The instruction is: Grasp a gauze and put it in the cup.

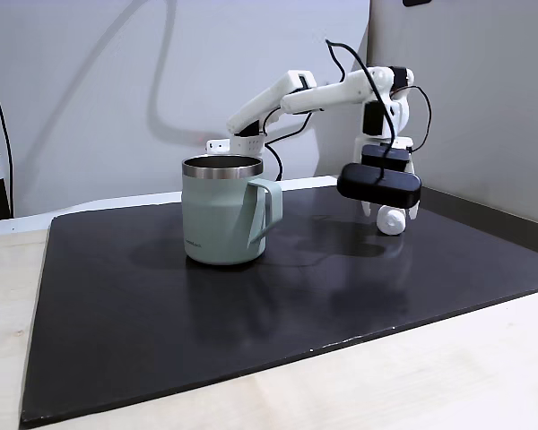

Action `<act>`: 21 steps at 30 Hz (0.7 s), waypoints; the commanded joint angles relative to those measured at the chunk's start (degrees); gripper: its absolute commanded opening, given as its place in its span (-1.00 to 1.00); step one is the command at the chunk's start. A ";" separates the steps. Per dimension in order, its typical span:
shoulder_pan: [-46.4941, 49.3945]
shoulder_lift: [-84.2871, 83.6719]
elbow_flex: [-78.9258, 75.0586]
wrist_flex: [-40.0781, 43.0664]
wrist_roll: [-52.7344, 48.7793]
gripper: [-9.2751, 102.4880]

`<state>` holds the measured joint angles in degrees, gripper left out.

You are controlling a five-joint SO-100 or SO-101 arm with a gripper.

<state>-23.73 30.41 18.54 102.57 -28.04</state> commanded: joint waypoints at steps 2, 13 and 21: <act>-1.58 -0.62 -4.57 0.44 0.44 -0.29; -2.20 -2.46 -6.94 0.53 3.43 -0.81; -1.93 -0.97 -6.77 0.70 3.69 -0.82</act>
<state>-25.93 26.72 14.59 102.83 -24.61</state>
